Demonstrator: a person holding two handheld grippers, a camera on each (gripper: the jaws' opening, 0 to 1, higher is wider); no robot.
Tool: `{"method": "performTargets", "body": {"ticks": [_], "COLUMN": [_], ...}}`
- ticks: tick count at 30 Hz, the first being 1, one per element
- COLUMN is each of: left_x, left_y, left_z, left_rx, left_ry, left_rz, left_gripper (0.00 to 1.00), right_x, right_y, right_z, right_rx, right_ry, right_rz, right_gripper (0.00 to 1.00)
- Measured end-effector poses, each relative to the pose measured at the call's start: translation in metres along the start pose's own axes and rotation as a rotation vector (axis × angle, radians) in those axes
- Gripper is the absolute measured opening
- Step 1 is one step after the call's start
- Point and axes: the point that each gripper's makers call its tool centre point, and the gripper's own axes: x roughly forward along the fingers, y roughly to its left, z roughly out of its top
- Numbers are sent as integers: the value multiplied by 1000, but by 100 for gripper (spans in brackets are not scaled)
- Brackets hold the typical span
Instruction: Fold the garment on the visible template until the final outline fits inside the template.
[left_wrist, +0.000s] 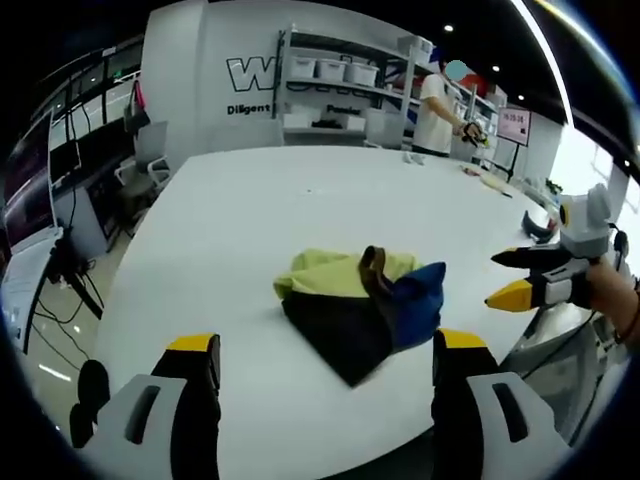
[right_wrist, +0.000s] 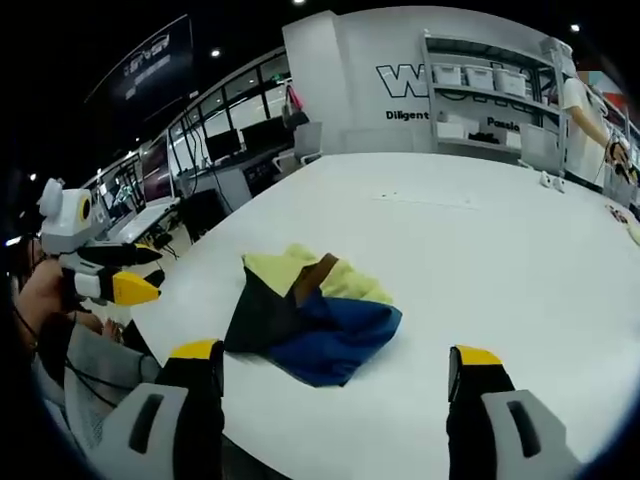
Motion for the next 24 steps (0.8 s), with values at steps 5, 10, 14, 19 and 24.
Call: {"method": "performTargets", "body": {"ticks": [5, 10, 14, 19, 24], "left_x": [0, 0, -1, -1, -2], "left_y": [-1, -3, -4, -4, -6], "left_z": [0, -2, -4, -4, -3], "left_rx": [5, 5, 5, 4, 7], "left_ry": [3, 16, 20, 22, 22], "left_rz": [-3, -13, -13, -14, -15], "left_gripper": [83, 82, 81, 81, 80], "right_x": [1, 1, 1, 1, 0], "right_y": [0, 0, 0, 1, 5], "right_z": [-3, -3, -2, 1, 6], "right_rx": [-3, 3, -3, -10, -28], "right_ry": [8, 3, -2, -23, -52], "right_rz": [1, 3, 5, 16, 35], "right_gripper": [90, 89, 87, 84, 83]}}
